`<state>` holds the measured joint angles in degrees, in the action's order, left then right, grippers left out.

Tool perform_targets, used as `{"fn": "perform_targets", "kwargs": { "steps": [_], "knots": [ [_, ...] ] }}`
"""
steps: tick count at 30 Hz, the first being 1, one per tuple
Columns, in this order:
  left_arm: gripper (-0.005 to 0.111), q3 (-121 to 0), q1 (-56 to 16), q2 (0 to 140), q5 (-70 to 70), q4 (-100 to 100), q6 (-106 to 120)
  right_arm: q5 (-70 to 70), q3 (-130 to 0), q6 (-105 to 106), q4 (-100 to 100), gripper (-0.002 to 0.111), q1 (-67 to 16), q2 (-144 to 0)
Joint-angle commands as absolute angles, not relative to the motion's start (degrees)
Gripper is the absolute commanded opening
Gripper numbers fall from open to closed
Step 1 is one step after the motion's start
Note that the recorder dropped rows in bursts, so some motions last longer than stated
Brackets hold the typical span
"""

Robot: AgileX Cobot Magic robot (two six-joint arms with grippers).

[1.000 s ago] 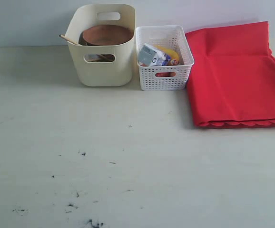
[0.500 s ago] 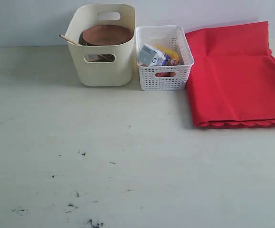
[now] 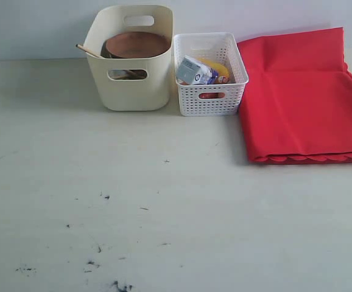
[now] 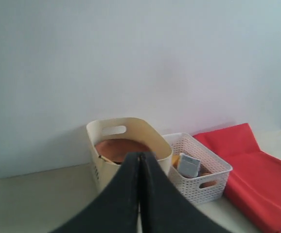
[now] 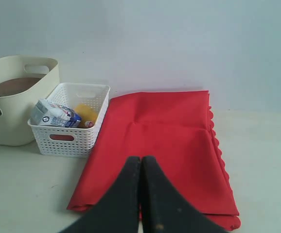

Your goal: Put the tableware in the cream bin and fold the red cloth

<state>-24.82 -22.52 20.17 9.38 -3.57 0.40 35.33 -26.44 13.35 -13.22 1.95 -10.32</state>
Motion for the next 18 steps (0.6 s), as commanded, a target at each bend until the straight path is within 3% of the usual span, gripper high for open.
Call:
{"fn": "perform_targets", "kwargs": {
  "steps": [1,10,18],
  "knots": [
    [0.0,-19.43,-16.72,15.29,7.95,-3.33,-1.92,34.57,-26.23,13.35,-13.11,0.0,2.0,-10.11],
    [0.0,-9.22,-6.46,5.72,7.6,-3.19,-2.72,34.57,-26.23,13.35,-13.11,0.0,2.0,-10.11],
    [0.0,-0.45,-3.97,0.08,7.6,-1.84,-7.52,34.57,-26.23,13.35,-13.11,0.0,2.0,-10.11]
  ]
}}
